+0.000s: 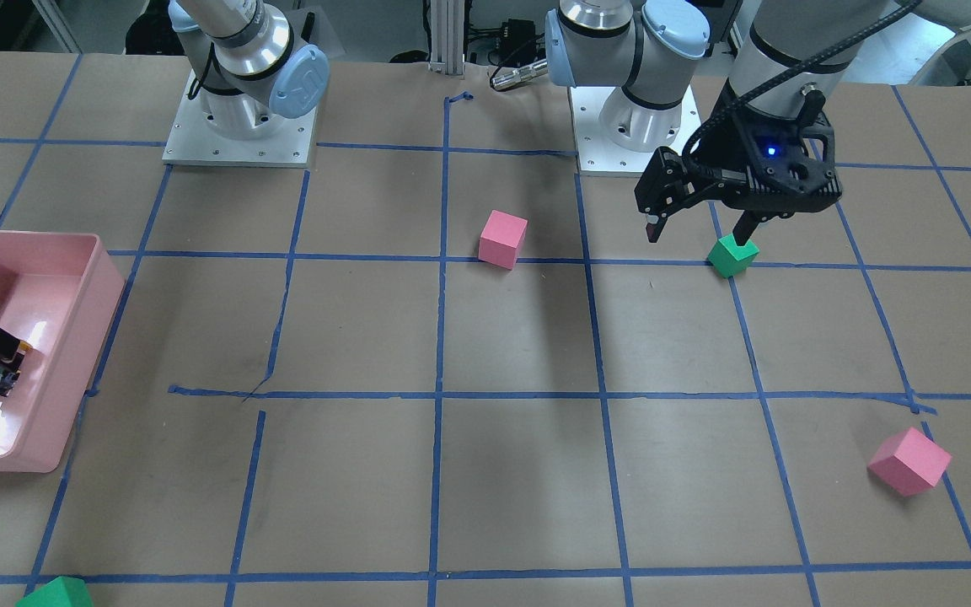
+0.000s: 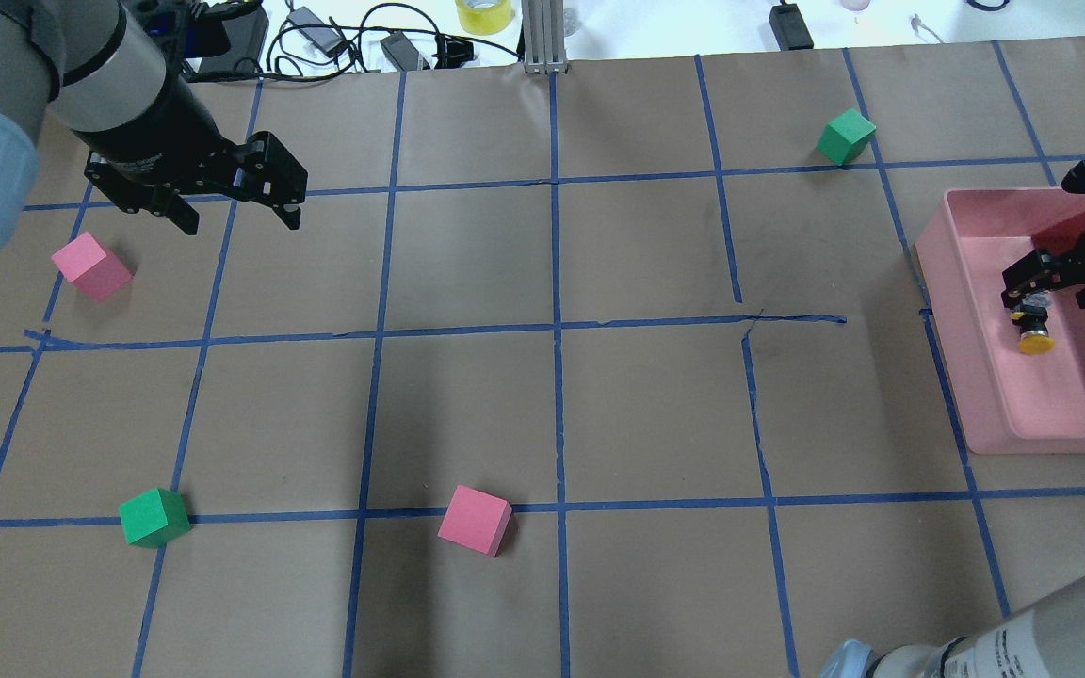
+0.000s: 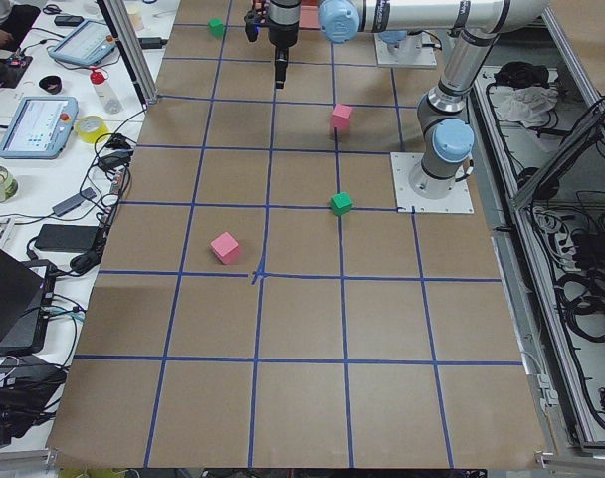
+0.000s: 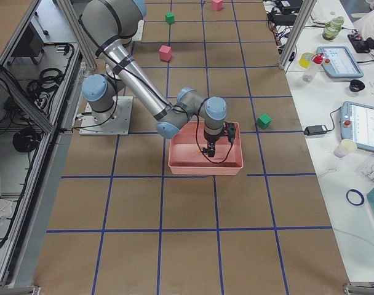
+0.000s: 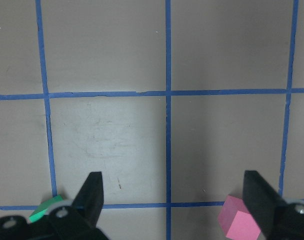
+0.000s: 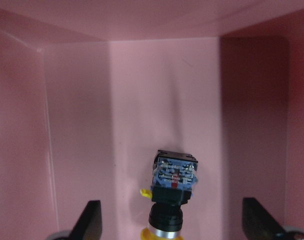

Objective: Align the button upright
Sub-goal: 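Close the right gripper on the black button switch's body, then lift the switch out of the tray and carry it toward the table center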

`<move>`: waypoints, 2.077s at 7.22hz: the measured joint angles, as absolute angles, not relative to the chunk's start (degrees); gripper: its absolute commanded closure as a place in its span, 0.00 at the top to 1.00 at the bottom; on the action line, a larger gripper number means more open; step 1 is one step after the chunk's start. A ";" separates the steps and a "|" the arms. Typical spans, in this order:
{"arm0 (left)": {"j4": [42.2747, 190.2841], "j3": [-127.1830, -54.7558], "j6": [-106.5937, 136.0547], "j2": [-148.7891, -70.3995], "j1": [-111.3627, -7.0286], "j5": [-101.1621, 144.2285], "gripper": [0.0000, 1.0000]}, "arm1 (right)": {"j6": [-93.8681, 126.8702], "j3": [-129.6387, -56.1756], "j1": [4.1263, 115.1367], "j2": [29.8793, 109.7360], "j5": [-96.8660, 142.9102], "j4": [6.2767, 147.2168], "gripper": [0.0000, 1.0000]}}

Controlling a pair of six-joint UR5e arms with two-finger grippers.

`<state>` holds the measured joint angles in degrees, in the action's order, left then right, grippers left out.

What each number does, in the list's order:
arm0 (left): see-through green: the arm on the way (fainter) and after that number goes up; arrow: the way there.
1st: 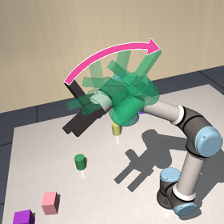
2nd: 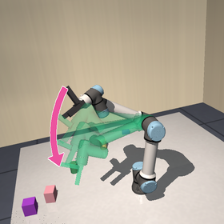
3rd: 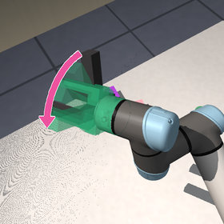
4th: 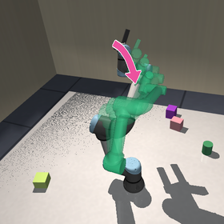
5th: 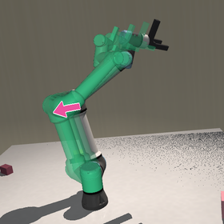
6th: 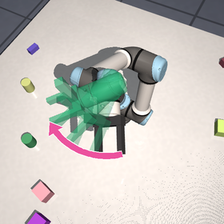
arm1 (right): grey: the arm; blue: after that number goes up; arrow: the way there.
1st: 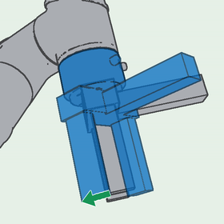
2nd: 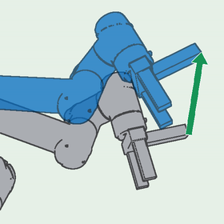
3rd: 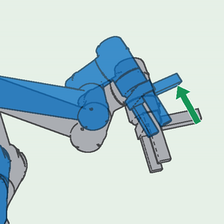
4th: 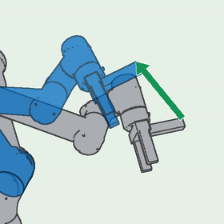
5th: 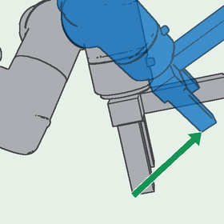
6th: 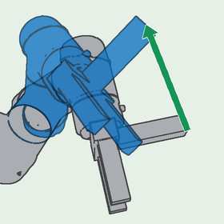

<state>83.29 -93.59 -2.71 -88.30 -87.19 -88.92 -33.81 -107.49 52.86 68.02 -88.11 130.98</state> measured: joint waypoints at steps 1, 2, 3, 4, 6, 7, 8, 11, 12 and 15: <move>83.31 -93.65 -2.72 -88.32 -87.19 -88.94 1.00 | -33.96 -108.69 52.84 67.70 -87.97 133.22 1.00; 83.34 -93.67 -2.72 -88.33 -87.19 -88.94 1.00 | -34.29 -109.53 52.83 67.48 -87.87 134.67 1.00; 83.35 -93.69 -2.72 -88.33 -87.19 -88.94 1.00 | -34.76 -110.00 52.82 67.20 -87.83 135.29 1.00; 83.34 -93.68 -2.73 -88.33 -87.19 -88.93 1.00 | -35.28 -110.42 52.82 66.81 -87.83 135.51 1.00; 83.27 -93.53 -2.67 -88.33 -87.19 -88.46 1.00 | -36.27 -110.85 52.82 66.33 -87.90 135.60 1.00; 83.30 -93.57 -2.67 -88.35 -87.14 -88.41 1.00 | -37.52 -110.88 52.82 66.03 -87.92 135.63 0.91; 83.41 -93.80 -2.96 -88.44 -87.12 -88.44 1.00 | -38.38 -110.89 52.82 65.83 -87.91 135.71 0.62; 83.10 -94.38 -5.55 -88.43 -87.18 -88.85 1.00 | -39.20 -110.74 52.82 65.97 -88.45 135.68 0.00; 82.97 -94.30 -5.62 -88.40 -87.18 -88.95 1.00 | -39.26 -110.52 52.82 66.27 -88.59 135.52 0.00; 82.83 -94.15 -5.38 -88.47 -87.06 -89.19 1.00 | -39.11 -107.66 53.45 69.32 -88.20 134.35 0.00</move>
